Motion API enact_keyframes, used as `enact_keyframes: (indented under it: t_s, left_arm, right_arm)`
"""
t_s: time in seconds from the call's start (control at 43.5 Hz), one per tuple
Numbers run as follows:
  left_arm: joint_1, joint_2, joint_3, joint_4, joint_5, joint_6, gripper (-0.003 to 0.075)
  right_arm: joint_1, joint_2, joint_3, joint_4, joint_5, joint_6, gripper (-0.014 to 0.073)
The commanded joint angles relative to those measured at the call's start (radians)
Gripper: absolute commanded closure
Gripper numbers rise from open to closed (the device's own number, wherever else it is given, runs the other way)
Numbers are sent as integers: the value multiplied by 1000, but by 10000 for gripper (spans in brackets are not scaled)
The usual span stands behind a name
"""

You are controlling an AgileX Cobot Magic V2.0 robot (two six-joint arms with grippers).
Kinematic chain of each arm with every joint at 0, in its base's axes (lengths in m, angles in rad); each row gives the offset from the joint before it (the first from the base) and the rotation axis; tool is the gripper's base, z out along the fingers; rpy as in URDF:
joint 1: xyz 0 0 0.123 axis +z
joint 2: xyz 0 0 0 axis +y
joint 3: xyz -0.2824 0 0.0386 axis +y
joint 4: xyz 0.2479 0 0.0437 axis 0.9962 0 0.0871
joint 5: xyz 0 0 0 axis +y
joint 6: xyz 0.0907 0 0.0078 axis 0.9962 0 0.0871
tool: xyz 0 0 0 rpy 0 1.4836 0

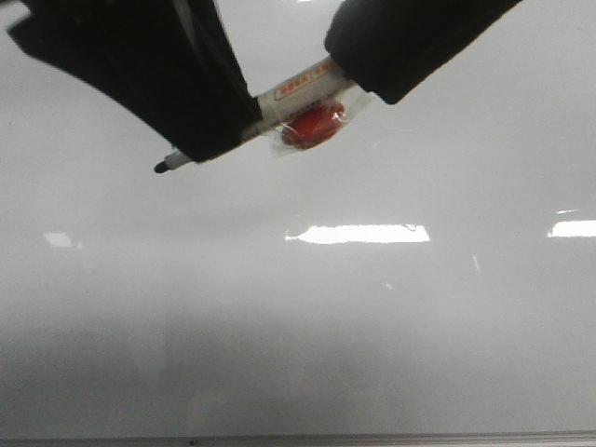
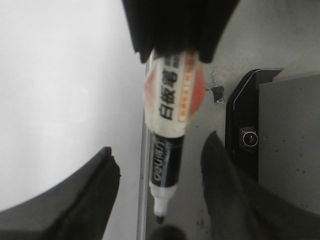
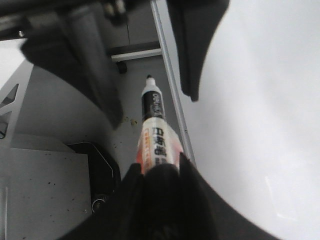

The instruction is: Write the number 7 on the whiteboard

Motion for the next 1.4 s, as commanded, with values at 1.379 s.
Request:
enact_keyframes:
  t_s: [1.379]
  left_arm:
    - [111,-347,72,140,-43,-382,312]
  right_arm:
    - [-98,224,-223,-381,-491,836,660]
